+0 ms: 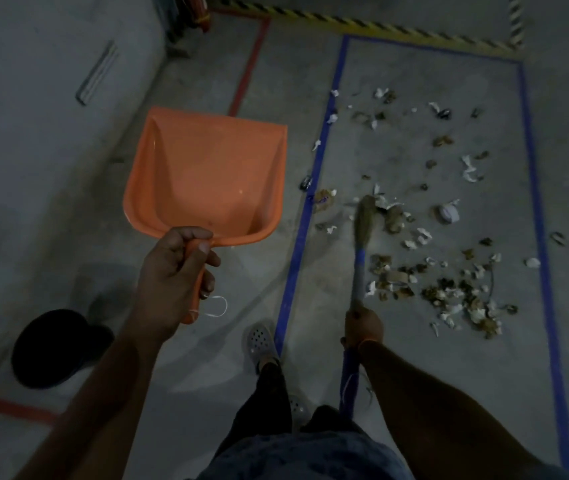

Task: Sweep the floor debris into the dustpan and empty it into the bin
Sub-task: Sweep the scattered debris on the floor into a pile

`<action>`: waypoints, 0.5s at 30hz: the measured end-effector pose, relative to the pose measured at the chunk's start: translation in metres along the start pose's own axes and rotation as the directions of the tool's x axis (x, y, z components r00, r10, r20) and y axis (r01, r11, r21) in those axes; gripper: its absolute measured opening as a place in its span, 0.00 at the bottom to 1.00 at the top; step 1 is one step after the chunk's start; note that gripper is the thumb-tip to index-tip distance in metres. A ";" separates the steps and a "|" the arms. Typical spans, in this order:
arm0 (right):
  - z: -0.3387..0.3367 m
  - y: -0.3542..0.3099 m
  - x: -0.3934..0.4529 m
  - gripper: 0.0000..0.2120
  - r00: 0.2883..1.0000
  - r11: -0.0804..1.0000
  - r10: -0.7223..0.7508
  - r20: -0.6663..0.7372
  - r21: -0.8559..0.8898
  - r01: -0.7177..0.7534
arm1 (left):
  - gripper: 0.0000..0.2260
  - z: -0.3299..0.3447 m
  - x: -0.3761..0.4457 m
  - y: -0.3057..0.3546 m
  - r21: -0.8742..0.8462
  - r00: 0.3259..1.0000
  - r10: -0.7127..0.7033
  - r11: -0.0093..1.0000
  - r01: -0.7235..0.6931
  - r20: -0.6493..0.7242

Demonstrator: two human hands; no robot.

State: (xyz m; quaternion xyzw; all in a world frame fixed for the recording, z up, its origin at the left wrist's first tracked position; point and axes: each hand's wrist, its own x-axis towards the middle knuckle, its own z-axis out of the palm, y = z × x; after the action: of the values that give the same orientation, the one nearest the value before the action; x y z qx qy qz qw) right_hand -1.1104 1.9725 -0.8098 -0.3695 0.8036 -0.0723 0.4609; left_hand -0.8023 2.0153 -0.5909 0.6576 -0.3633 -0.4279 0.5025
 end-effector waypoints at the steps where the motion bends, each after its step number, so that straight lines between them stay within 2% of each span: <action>1: 0.009 -0.007 -0.003 0.11 1.000 0.999 -0.003 0.014 0.043 0.003 | 0.04 -0.003 0.012 0.001 -0.012 1.000 -0.001 1.000 0.001 0.009; 4: 0.037 -0.032 -0.005 0.14 0.994 0.985 0.002 0.106 0.171 -0.021 | 0.04 -0.017 0.045 0.003 -0.035 1.000 -0.003 0.999 0.004 0.018; 10: 0.060 -0.098 0.010 0.08 0.979 0.999 0.045 0.198 -0.026 -0.041 | 0.04 -0.047 0.092 0.006 -0.052 1.000 -0.014 0.999 0.013 -0.013; 12: 0.061 -0.113 0.029 0.06 0.981 0.997 0.075 0.179 -0.027 -0.071 | 0.05 -0.054 0.105 0.009 -0.045 0.999 -0.016 0.999 0.014 -0.031; 15: 0.067 -0.130 0.055 0.10 0.990 0.986 0.108 0.095 0.113 -0.118 | 0.04 -0.061 0.120 0.015 -0.005 0.999 0.009 1.000 -0.009 -0.034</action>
State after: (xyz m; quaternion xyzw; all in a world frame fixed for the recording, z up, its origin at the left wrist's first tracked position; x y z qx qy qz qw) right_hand -1.0049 1.8585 -0.8261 -0.2980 0.7963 -0.0771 0.5207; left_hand -0.7018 1.9239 -0.5922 0.6617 -0.3568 -0.4154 0.5122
